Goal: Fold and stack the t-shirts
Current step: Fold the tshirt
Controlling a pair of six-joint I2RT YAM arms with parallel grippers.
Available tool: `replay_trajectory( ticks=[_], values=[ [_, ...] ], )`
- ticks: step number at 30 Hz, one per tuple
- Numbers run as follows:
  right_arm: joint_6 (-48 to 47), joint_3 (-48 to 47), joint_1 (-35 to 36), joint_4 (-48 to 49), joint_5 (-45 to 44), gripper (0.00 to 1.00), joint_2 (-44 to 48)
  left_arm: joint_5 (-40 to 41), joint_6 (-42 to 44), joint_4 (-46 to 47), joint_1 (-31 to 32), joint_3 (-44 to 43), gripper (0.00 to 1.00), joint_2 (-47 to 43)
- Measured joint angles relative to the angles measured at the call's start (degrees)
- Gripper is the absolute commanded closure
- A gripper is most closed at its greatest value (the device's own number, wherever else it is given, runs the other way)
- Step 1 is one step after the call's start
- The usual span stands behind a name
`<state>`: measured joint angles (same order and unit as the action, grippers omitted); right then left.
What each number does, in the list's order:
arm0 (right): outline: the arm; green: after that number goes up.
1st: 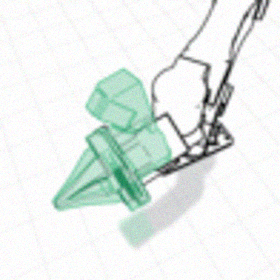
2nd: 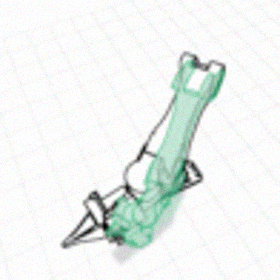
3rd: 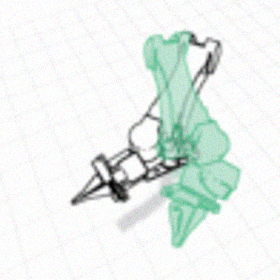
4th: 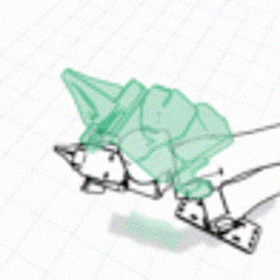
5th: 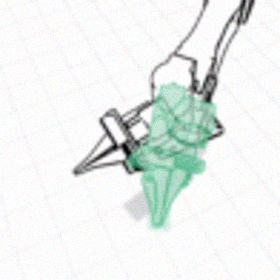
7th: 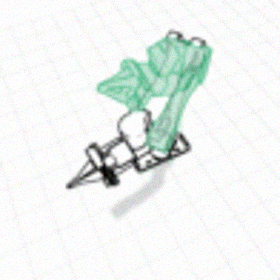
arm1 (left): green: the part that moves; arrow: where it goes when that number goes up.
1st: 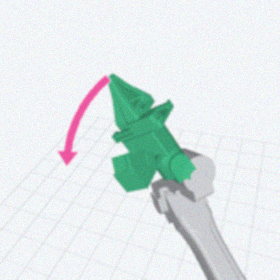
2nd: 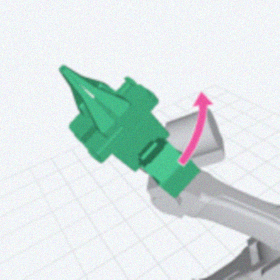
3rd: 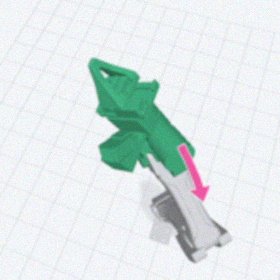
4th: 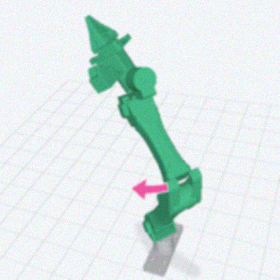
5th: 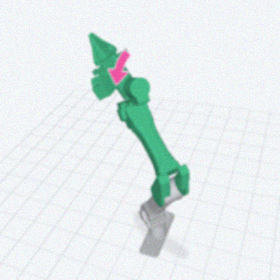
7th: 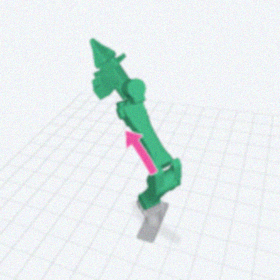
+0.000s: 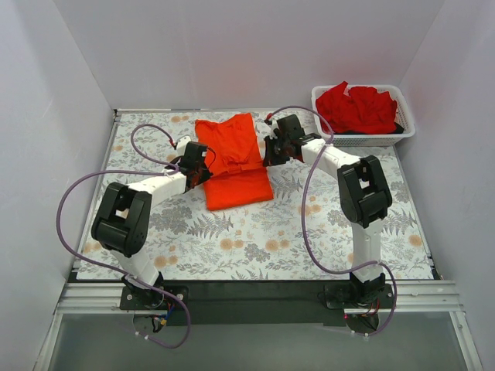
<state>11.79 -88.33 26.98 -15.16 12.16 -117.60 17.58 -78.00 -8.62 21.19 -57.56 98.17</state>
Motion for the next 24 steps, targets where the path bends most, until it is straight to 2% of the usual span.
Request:
replay_trajectory(
  ticks=[24],
  values=[
    [0.04, -0.81, -0.66, 2.29, -0.22, 0.99, -2.64, 0.48, 1.6, 4.79, -0.33, -0.63, 1.0, 4.74]
  ],
)
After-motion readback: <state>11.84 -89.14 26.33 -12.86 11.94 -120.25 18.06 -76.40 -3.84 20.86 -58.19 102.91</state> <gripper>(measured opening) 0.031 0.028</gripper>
